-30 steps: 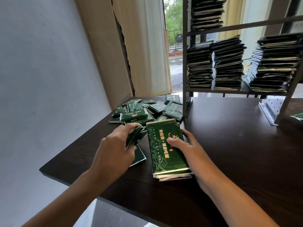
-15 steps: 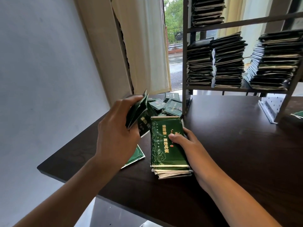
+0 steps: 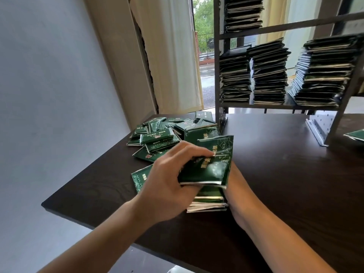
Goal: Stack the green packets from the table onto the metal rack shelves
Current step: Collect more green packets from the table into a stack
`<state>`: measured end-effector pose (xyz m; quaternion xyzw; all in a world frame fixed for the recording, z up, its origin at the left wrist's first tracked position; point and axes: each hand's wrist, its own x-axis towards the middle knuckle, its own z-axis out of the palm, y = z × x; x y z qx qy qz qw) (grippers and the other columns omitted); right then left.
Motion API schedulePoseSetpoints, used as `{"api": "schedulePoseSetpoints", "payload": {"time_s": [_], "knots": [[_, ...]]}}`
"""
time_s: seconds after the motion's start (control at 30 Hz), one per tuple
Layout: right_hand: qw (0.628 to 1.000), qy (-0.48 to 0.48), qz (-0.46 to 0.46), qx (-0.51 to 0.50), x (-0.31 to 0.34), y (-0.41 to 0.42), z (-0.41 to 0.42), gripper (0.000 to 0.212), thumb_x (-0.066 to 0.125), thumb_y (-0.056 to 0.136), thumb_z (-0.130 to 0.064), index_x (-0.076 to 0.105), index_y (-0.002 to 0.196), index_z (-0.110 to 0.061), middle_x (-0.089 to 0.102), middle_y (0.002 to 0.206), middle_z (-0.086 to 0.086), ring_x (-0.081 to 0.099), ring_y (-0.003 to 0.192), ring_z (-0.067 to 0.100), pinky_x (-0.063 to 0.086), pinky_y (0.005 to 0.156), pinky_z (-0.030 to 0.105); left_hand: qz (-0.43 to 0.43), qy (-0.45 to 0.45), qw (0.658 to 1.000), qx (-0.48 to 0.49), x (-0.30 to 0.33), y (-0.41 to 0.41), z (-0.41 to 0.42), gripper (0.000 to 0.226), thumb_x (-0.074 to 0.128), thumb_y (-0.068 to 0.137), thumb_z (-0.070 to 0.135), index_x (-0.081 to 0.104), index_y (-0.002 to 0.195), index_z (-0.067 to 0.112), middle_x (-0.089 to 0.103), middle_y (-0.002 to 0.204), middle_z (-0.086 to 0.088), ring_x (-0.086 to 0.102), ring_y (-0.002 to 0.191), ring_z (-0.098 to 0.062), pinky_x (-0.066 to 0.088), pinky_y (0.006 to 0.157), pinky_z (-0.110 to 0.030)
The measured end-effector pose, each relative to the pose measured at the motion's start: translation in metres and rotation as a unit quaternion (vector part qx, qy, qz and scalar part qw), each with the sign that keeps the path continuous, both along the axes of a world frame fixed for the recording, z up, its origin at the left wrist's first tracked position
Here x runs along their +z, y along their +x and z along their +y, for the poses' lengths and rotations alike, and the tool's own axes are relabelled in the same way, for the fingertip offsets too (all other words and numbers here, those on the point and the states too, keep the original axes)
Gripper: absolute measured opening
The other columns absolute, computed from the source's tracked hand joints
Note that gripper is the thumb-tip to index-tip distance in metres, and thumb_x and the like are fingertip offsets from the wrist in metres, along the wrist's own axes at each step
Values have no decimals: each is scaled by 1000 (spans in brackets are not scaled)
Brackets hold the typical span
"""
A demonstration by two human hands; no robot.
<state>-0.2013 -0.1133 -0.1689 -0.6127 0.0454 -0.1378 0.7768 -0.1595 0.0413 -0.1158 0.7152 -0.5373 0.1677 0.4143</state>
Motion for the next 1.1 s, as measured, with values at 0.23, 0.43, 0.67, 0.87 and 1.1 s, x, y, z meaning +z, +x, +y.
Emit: {"api": "schedulePoseSetpoints", "payload": {"time_s": [0.23,0.43,0.67,0.87,1.1], "knots": [[999,27,14,15,-2,4,-1,47,72,89,-25,55,134,-27,75,111,8,75,96,26,59,86,46,131,-93,984,73,13,-8,-7,23,65,89,16,66,107,29,72,101,14,69,100,-6,53,85,-20],[999,46,15,25,-5,7,0,57,73,86,-29,52,139,-30,73,119,8,74,102,30,55,95,53,-62,-58,979,186,12,-7,1,48,61,82,8,45,122,31,64,115,7,65,100,-8,53,80,-24],[1000,-3,-10,5,-1,4,-1,45,68,91,-26,57,134,-30,73,117,-2,74,99,13,58,81,32,-85,88,972,203,1,4,0,48,62,71,16,63,119,17,61,122,3,58,115,-18,53,94,-40],[1000,0,4,0,-1,3,0,44,67,91,-29,58,134,-30,73,117,-2,73,101,13,58,84,34,-16,161,977,142,3,2,10,59,58,85,59,49,138,32,44,146,15,49,132,-6,46,104,-30],[999,32,16,-7,5,0,2,40,69,90,-21,59,128,-27,77,103,1,76,86,15,57,64,23,-85,114,976,167,2,6,7,43,59,91,23,58,134,19,58,134,6,61,118,-15,54,93,-39]]}}
